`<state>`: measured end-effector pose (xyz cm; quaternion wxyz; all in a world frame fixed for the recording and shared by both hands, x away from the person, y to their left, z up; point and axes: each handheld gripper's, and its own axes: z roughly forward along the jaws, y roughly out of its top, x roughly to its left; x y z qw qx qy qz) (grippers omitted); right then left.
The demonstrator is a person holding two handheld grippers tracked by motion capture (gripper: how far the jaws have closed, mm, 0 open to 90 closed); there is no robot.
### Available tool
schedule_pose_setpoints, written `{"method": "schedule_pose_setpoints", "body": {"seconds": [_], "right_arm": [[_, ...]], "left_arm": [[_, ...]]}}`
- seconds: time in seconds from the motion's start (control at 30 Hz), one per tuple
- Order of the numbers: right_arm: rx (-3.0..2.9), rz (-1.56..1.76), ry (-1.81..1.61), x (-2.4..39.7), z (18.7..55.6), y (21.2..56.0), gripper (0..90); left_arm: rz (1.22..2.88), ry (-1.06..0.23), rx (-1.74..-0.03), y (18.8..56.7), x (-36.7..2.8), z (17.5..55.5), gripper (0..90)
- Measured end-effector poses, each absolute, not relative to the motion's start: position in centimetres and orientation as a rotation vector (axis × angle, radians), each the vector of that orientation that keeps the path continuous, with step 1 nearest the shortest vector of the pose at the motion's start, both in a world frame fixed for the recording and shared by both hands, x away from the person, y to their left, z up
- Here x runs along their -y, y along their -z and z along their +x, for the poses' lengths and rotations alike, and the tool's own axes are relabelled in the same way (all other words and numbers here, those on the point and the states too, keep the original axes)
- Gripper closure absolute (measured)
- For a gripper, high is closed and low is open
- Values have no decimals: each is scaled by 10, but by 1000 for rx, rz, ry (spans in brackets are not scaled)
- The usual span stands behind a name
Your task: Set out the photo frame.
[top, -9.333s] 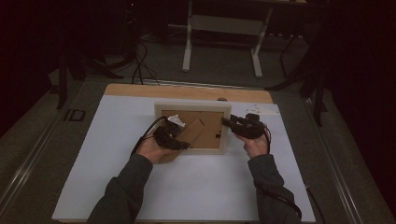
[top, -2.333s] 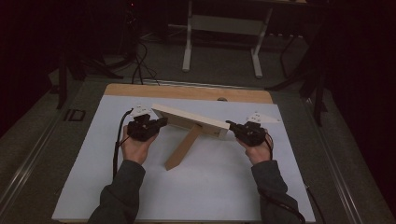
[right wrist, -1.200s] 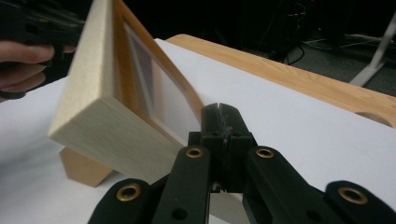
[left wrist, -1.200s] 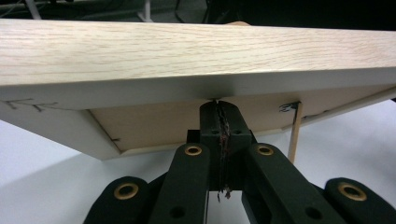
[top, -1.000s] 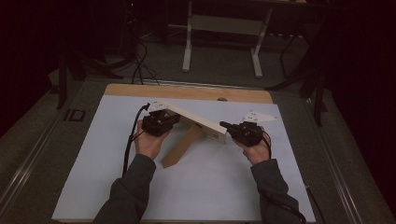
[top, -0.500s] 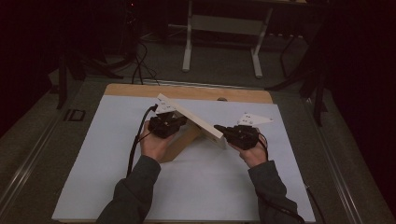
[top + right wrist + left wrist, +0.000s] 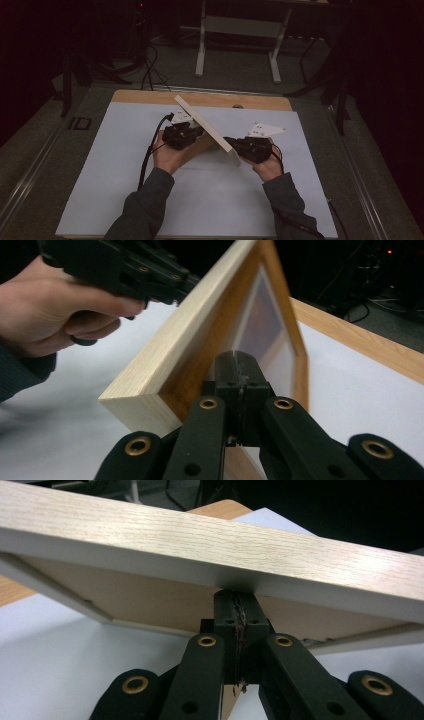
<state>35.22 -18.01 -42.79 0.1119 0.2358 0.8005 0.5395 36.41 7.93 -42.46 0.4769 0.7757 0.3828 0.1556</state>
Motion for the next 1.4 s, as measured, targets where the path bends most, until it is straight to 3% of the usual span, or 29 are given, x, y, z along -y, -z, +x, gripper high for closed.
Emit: {"method": "schedule_pose_setpoints", "body": {"seconds": [1.4], "right_arm": [[-2431,526,-1600,148,337,424,898]], "left_arm": [[1946,-293,-791,425,-69,373,900]]}}
